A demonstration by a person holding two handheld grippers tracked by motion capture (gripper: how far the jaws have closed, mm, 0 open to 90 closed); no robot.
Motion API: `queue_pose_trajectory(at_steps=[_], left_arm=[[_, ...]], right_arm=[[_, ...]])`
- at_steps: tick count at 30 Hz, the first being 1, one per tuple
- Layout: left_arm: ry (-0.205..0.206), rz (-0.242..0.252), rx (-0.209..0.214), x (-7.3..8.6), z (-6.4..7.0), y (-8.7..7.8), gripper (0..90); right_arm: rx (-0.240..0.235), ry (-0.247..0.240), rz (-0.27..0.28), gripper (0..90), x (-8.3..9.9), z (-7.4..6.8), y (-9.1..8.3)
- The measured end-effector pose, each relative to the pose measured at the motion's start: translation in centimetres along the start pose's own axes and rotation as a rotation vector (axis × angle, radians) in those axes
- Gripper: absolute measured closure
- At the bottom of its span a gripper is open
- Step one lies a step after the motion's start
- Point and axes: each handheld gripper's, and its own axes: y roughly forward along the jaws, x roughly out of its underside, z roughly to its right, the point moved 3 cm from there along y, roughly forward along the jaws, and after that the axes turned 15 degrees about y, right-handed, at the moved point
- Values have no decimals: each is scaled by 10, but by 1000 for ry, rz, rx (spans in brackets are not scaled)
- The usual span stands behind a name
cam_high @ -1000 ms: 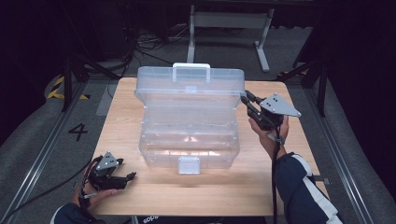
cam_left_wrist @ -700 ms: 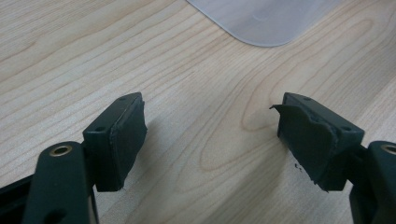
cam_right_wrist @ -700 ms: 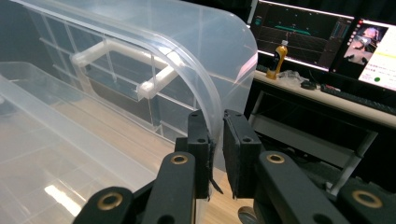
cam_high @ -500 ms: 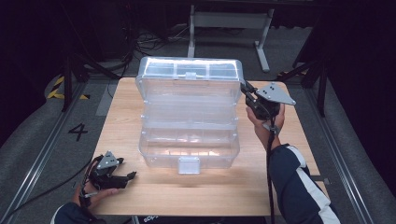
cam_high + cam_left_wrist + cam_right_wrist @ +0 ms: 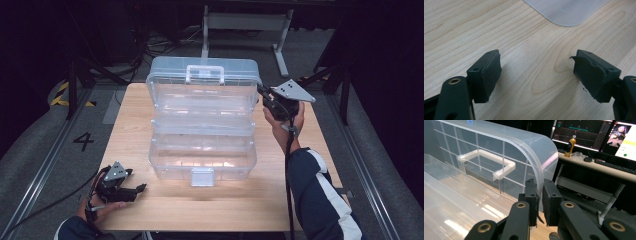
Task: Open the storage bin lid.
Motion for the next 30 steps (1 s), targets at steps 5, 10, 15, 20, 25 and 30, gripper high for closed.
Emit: queue_pose_trajectory(at_steps=[5, 10, 15, 20, 25, 30], left_arm=[[-8, 1, 6, 0, 1, 0, 226], [-11, 0, -7, 1, 2, -1, 226], [-16, -2, -6, 1, 2, -2, 226], [-16, -1, -7, 1, 2, -2, 226], [-20, -1, -7, 1, 2, -2, 226], [-20, -1, -7, 1, 2, -2, 226]], right_arm=[[3, 9, -11, 837, -2, 1, 5], [-9, 22, -23, 837, -5, 5, 9], [-19, 31, -40, 836, -8, 9, 16], [-25, 36, -53, 835, -10, 12, 20], [-33, 46, -67, 833, -12, 14, 25], [-38, 52, -88, 831, -14, 18, 31]])
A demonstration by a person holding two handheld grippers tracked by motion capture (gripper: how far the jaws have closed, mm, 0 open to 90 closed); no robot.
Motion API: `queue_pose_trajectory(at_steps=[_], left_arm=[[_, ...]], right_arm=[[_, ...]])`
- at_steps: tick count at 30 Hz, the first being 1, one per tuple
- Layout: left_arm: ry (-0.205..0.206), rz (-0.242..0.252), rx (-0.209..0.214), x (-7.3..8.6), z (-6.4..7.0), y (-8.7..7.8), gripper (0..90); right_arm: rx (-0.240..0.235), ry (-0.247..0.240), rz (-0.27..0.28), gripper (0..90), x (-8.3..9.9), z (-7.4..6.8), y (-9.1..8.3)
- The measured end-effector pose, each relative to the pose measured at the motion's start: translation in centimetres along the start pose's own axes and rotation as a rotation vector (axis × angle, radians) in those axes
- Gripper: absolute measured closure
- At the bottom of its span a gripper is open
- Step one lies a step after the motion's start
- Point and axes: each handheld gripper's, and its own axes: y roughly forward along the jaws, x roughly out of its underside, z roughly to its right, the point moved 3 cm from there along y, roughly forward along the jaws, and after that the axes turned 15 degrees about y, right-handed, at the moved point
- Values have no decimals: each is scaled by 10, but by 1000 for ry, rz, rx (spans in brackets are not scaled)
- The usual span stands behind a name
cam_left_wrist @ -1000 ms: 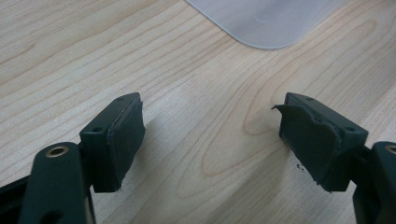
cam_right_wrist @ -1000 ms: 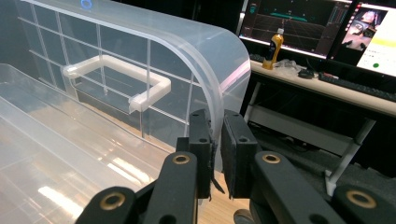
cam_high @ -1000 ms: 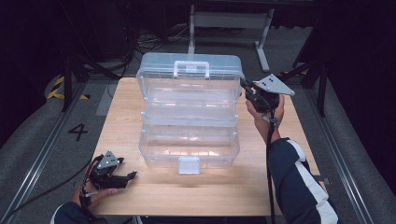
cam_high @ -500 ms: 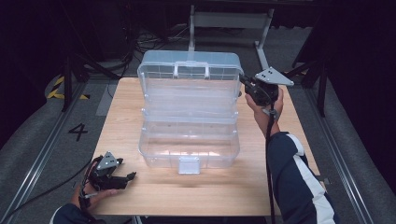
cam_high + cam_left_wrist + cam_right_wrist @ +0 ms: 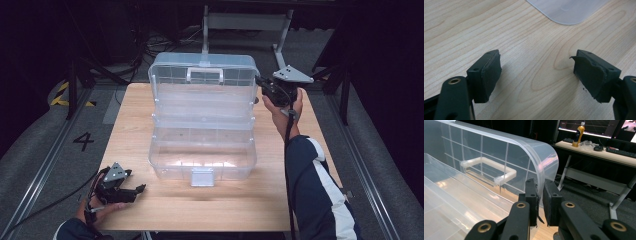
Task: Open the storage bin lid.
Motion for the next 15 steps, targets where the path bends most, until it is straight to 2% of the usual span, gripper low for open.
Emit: queue_pose_trajectory(at_steps=[15], left_arm=[[-1, -1, 1, 0, 0, 0, 226]], right_arm=[[7, 13, -38, 823, -6, 10, 19]])
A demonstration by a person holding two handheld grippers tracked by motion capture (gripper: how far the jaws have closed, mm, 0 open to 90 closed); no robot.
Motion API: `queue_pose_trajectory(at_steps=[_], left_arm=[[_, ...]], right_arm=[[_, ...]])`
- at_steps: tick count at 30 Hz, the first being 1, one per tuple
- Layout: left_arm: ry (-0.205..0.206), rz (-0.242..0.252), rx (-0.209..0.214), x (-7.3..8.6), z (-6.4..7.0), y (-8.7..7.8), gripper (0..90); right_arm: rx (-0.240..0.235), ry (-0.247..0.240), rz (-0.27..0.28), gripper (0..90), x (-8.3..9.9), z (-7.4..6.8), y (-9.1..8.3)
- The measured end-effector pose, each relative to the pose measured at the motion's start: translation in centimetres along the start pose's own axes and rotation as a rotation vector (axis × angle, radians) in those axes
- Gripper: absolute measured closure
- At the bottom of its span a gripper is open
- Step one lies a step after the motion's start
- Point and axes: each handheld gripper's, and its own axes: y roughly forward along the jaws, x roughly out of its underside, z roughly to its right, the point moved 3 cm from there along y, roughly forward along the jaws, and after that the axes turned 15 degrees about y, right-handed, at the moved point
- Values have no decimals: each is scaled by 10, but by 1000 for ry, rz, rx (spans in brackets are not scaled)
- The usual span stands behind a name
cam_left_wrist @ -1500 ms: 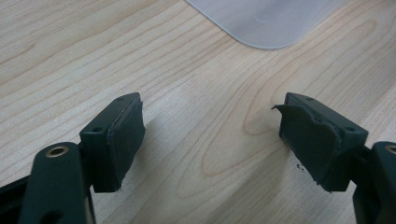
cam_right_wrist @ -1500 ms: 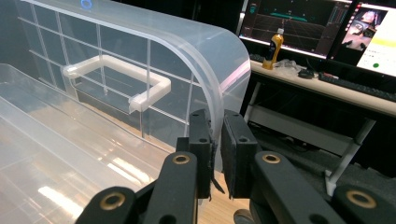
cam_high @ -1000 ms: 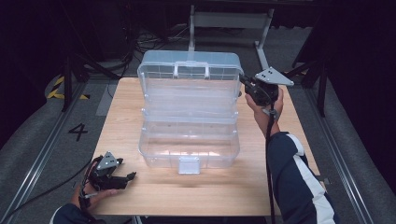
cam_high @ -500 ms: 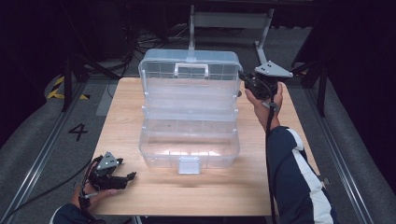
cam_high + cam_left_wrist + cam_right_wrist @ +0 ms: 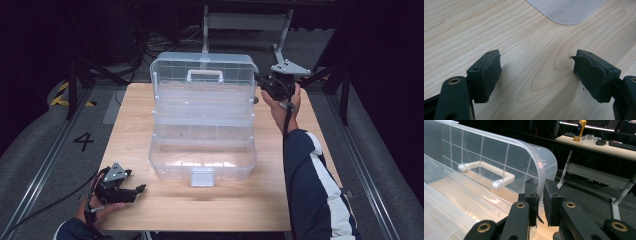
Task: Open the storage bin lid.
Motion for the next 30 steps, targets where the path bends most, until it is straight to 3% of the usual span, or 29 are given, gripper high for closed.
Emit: queue_pose_trajectory(at_steps=[10, 14, 28, 30], left_arm=[[1, 1, 5, 0, 0, 0, 223], [19, 0, 4, -1, -2, 1, 218], [6, 0, 13, -1, -1, 2, 210], [22, -1, 9, -1, -2, 2, 209]], right_arm=[[12, 11, -11, 819, -1, 4, 11], [17, 11, -12, 817, -1, 6, 15], [32, 24, -19, 814, 0, 12, 29], [34, 21, -24, 814, 0, 13, 31]])
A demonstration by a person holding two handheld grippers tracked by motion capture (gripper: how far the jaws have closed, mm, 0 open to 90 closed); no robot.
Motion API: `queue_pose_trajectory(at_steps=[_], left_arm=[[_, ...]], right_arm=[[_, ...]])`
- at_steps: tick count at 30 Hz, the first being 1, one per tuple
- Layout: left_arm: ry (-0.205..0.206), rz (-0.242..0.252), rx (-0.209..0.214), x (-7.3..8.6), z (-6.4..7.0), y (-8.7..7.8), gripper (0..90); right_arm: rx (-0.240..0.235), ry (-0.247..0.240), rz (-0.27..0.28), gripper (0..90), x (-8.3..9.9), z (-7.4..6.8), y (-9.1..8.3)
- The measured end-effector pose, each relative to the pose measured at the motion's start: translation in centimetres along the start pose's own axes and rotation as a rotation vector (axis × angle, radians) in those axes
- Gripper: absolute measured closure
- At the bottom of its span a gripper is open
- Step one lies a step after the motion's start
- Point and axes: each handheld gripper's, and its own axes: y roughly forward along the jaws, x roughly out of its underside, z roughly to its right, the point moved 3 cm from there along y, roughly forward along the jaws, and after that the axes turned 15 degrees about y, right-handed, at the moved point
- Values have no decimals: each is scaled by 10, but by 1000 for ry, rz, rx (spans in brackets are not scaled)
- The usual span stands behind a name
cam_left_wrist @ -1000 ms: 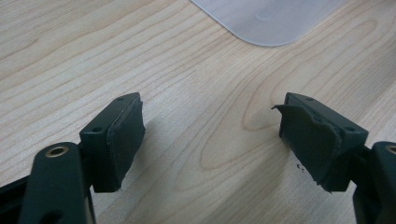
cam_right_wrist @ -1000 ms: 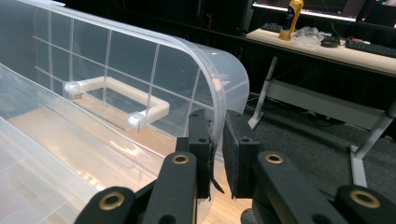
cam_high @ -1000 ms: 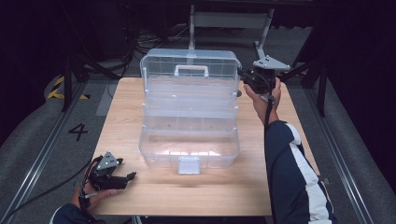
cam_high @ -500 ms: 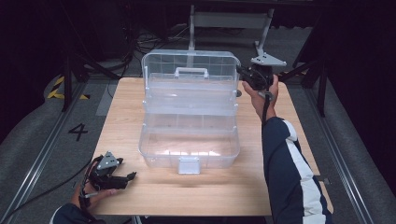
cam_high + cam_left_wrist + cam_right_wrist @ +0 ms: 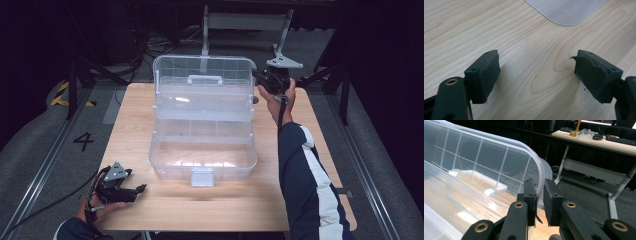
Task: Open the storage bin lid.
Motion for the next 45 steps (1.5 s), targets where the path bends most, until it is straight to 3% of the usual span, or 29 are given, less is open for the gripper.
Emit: queue_pose_trajectory(at_steps=[23, 32, 36, 45], left_arm=[[2, 7, -6, 0, 0, 1, 206], [-8, 5, 3, 0, 1, 1, 205], [2, 6, -5, 0, 0, 1, 203], [-7, 5, 6, -1, 1, 1, 201]], right_arm=[[14, 42, -38, 813, 2, 10, 25], [23, 42, -49, 812, 4, 12, 33], [42, 12, -55, 807, 6, 13, 38], [26, 39, -93, 800, 8, 20, 49]])
